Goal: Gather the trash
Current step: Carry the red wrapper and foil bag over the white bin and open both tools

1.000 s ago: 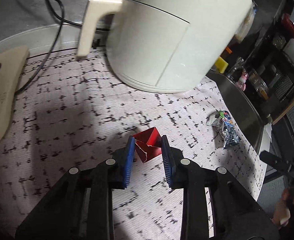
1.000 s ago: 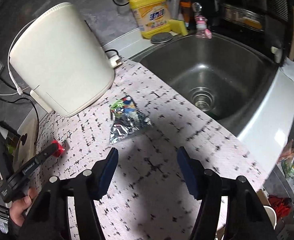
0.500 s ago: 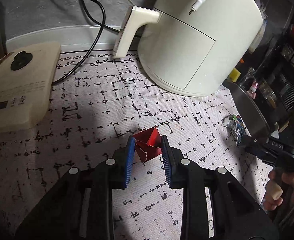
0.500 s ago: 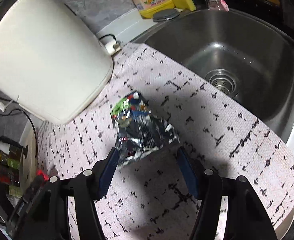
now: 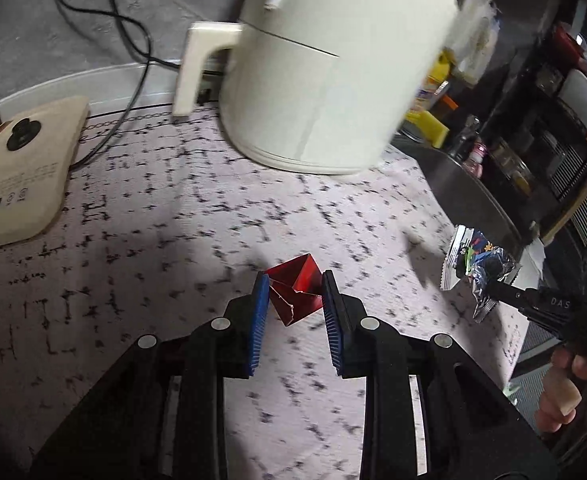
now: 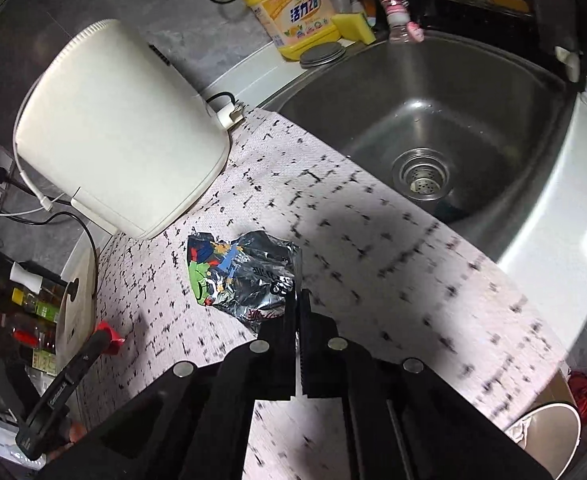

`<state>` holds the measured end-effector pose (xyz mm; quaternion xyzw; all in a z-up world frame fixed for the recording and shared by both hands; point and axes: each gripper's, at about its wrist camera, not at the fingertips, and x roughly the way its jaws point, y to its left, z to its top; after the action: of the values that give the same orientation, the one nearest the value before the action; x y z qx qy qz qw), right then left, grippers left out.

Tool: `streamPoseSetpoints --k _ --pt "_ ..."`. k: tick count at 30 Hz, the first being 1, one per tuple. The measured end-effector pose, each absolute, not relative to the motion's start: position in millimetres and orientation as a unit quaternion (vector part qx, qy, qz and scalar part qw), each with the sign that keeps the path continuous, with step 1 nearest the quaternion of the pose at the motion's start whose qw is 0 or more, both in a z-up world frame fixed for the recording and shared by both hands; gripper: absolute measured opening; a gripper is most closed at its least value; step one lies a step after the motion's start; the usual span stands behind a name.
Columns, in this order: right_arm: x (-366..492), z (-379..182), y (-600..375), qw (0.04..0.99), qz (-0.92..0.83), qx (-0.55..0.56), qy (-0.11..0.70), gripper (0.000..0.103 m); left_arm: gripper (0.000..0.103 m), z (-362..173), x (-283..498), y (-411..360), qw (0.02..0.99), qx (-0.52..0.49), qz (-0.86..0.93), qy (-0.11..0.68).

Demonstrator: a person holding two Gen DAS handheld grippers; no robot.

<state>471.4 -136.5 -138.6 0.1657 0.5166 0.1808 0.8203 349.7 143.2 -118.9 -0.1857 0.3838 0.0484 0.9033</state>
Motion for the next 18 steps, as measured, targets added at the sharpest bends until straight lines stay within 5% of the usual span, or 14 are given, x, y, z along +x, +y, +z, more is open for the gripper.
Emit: streamPoseSetpoints --k 18 --pt "356.8 -119.4 -291.5 0.838 0.115 0.185 0.501 0.002 0.027 -112.1 328.6 -30.6 0.898 -0.122 -0.073 0.417"
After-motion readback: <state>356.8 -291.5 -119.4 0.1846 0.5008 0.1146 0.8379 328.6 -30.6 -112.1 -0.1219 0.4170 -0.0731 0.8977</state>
